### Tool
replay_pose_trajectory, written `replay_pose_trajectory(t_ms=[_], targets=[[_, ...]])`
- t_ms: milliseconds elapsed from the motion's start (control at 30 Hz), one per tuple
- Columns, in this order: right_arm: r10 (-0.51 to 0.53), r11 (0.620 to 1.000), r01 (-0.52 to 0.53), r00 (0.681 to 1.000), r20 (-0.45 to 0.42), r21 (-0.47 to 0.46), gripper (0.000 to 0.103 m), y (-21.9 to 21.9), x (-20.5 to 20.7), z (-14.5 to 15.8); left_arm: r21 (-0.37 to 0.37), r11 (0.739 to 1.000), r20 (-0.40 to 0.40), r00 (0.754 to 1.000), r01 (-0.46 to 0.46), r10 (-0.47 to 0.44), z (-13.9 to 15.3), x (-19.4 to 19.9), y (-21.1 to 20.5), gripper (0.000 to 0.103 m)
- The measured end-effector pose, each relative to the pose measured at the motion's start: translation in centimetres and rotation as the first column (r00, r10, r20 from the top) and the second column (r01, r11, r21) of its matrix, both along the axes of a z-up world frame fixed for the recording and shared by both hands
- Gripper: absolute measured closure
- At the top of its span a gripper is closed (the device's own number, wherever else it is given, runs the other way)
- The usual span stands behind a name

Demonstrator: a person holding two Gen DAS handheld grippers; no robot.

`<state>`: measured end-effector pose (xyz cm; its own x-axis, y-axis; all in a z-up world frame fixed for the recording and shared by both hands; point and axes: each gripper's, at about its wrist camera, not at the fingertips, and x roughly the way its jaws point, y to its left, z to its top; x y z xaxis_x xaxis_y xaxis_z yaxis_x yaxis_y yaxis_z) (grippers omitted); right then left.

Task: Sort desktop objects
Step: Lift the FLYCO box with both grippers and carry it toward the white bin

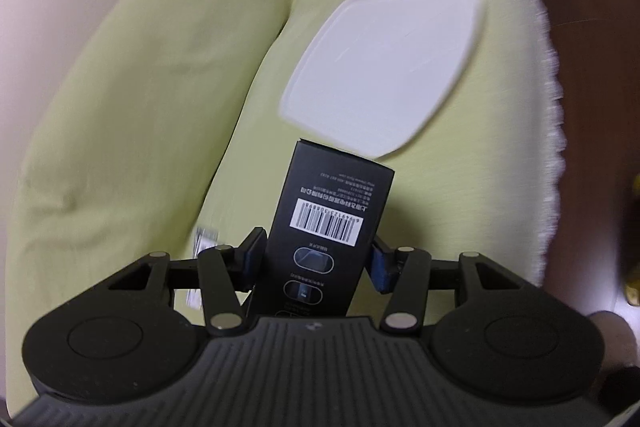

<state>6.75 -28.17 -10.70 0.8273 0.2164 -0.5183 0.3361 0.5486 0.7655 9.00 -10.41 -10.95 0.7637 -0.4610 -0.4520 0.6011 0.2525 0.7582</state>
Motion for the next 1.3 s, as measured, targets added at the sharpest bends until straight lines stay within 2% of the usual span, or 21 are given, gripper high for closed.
replay_pose_trajectory(t_ms=[133, 167, 200, 233, 267, 367, 400, 433, 500, 600, 733, 967, 1033, 1200, 1300], targets=[[-0.116, 0.993, 0.116, 0.993, 0.015, 0.019, 0.055, -3.0, -4.7, 0.3, 0.015, 0.992, 0.024, 0.992, 0.122, -0.122, 0.4, -1.7, -2.3, 0.050], [-0.141, 0.990, 0.141, 0.990, 0.018, 0.025, 0.055, -3.9, -5.9, 0.3, 0.020, 0.989, 0.029, 0.989, 0.148, -0.148, 0.6, -2.4, -3.8, 0.050], [-0.164, 0.986, 0.163, 0.986, 0.020, 0.029, 0.055, -4.6, -7.0, 0.3, 0.025, 0.985, 0.034, 0.984, 0.172, -0.172, 1.1, -3.6, -7.1, 0.050], [-0.184, 0.983, 0.183, 0.983, 0.023, 0.031, 0.056, -5.1, -8.1, 0.4, 0.030, 0.980, 0.039, 0.980, 0.195, -0.196, 0.3, -4.0, -10.2, 0.050], [-0.201, 0.979, 0.200, 0.979, 0.023, 0.031, 0.056, -5.8, -9.0, 0.4, 0.033, 0.976, 0.043, 0.975, 0.216, -0.217, -2.6, -3.2, -12.5, 0.050], [-0.252, 0.967, 0.251, 0.968, 0.019, 0.028, 0.056, -7.3, -11.7, 0.5, 0.040, 0.962, 0.056, 0.960, 0.271, -0.273, -7.2, -2.2, -16.7, 0.050], [-0.269, 0.963, 0.268, 0.963, 0.019, 0.026, 0.056, -7.9, -12.4, 0.5, 0.042, 0.957, 0.059, 0.955, 0.288, -0.290, -8.2, -4.0, -18.4, 0.050], [-0.284, 0.959, 0.284, 0.959, 0.019, 0.020, 0.056, -8.3, -13.2, 0.5, 0.040, 0.952, 0.060, 0.951, 0.302, -0.304, -7.9, -8.3, -20.0, 0.050], [-0.310, 0.951, 0.310, 0.951, 0.016, 0.010, 0.056, -9.3, -14.6, 0.4, 0.038, 0.943, 0.057, 0.942, 0.330, -0.332, -8.4, -13.0, -22.0, 0.050], [-0.349, 0.937, 0.349, 0.937, 0.004, 0.015, 0.056, -11.1, -16.7, 0.0, 0.047, 0.923, 0.056, 0.922, 0.382, -0.384, -7.8, -14.2, -22.9, 0.050], [-0.406, 0.913, 0.406, 0.914, -0.015, 0.023, 0.056, -13.3, -19.9, -0.6, 0.063, 0.888, 0.049, 0.888, 0.455, -0.458, -5.5, -15.7, -23.0, 0.050], [-0.499, 0.866, 0.500, 0.866, -0.041, 0.025, 0.056, -16.0, -23.4, -1.6, 0.066, 0.820, 0.026, 0.820, 0.569, -0.571, -5.5, -16.2, -26.3, 0.049], [-0.516, 0.855, 0.517, 0.855, -0.052, 0.028, 0.056, -16.7, -24.3, -2.2, 0.067, 0.799, 0.017, 0.800, 0.598, -0.600, -6.8, -15.7, -28.2, 0.049], [-0.559, 0.826, 0.562, 0.827, -0.065, 0.045, 0.056, -18.4, -26.4, -3.7, 0.073, 0.737, 0.017, 0.738, 0.672, -0.675, -7.8, -16.4, -29.9, 0.049], [-0.579, 0.810, 0.583, 0.811, -0.084, 0.052, 0.056, -19.5, -27.8, -4.6, 0.052, 0.698, 0.013, 0.698, 0.714, -0.716, -8.5, -16.4, -30.7, 0.049]])
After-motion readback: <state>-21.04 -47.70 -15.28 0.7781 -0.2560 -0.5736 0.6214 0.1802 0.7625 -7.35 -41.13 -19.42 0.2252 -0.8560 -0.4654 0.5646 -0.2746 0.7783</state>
